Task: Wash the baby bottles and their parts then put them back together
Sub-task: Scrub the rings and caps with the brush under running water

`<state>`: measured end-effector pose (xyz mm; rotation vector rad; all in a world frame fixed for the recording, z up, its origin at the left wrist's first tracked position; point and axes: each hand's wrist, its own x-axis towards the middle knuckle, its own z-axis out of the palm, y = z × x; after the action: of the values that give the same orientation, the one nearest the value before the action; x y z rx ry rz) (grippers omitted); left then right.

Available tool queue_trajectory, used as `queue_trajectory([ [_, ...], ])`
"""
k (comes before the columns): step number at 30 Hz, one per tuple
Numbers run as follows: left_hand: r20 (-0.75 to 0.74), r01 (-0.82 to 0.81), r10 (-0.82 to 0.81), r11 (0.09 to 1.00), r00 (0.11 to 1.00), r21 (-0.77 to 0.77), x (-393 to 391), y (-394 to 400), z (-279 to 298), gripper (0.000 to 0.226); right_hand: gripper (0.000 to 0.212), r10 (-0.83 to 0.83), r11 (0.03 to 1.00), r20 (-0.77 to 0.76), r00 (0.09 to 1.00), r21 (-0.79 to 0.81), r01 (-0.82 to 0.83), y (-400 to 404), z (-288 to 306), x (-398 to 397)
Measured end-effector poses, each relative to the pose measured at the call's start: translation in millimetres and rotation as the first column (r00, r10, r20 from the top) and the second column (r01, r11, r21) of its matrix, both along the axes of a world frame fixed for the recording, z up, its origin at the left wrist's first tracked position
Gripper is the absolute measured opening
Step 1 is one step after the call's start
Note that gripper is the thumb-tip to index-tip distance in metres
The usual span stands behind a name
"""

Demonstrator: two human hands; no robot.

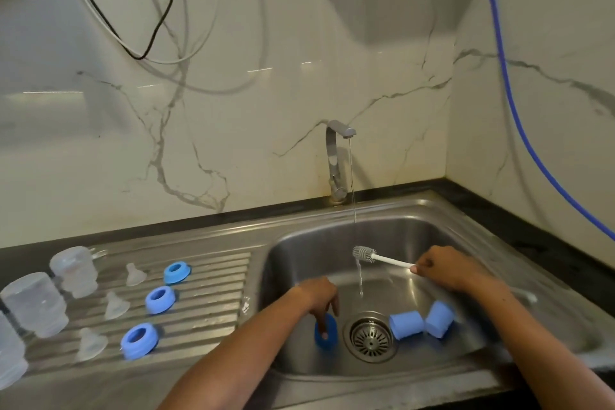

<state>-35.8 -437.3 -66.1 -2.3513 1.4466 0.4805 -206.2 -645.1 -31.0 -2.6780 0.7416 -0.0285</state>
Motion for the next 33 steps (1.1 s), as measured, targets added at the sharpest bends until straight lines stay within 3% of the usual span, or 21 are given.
queue_trajectory([
  [6, -0.01, 0.006, -0.005, 1.0, 1.0, 0.029, 6, -12, -15, 0.047, 0.039, 0.037, 0.999, -0.002, 0.999, -0.009, -0.037, 0, -3, 4],
  [9, -0.06, -0.123, 0.117, 0.986, 0.991, -0.113, 13, -10, -3, 0.049, 0.038, 0.037, 0.999, 0.004, 0.999, -0.006, -0.037, 1, 0, 2],
  [11, -0.153, -0.262, 0.229, 0.931, 0.961, -0.255, 19, -4, 10, 0.048, 0.04, 0.041, 0.999, 0.018, 0.999, 0.026, -0.041, 2, 1, 1],
  [13, -0.329, -0.458, 0.34, 0.787, 0.881, -0.412, 22, 6, 22, 0.043, 0.034, 0.055, 0.997, 0.04, 0.998, 0.059, -0.058, 4, 5, -1],
  [15, -0.658, -0.729, 0.349, 0.487, 0.667, -0.481, 18, 17, 30, 0.039, 0.023, 0.073, 0.992, 0.096, 0.993, 0.094, -0.083, 5, 11, -2],
  [16, -0.809, -0.84, 0.268, 0.324, 0.523, -0.436, 13, 21, 35, 0.04, 0.023, 0.086, 0.987, 0.138, 0.987, 0.123, -0.103, 5, 14, -3],
  [18, -0.951, -0.954, 0.094, 0.075, 0.296, -0.289, 0, 30, 42, 0.04, 0.024, 0.106, 0.964, 0.223, 0.969, 0.215, -0.155, 7, 19, -7],
  [20, -0.987, -0.988, -0.082, -0.086, 0.136, -0.129, -15, 36, 47, 0.033, 0.022, 0.113, 0.914, 0.286, 0.952, 0.347, -0.212, 8, 20, -12],
  [22, -0.97, -0.983, -0.238, -0.184, 0.041, 0.003, -29, 43, 49, 0.023, 0.021, 0.128, 0.843, 0.317, 0.94, 0.464, -0.271, 10, 19, -14],
  [26, -0.935, -0.962, -0.354, -0.257, 0.004, 0.093, -41, 53, 43, 0.024, 0.022, 0.234, 0.759, 0.309, 0.922, 0.534, -0.372, 21, 15, -14],
  [31, -0.957, -0.98, -0.284, -0.2, 0.062, -0.004, -35, 52, 37, 0.034, 0.017, 0.326, 0.765, 0.349, 0.878, 0.448, -0.462, 41, 13, -10],
  [33, -0.954, -0.982, -0.296, -0.187, 0.054, 0.003, -33, 49, 39, 0.031, 0.025, 0.349, 0.75, 0.392, 0.851, 0.428, -0.505, 54, 11, -8],
])
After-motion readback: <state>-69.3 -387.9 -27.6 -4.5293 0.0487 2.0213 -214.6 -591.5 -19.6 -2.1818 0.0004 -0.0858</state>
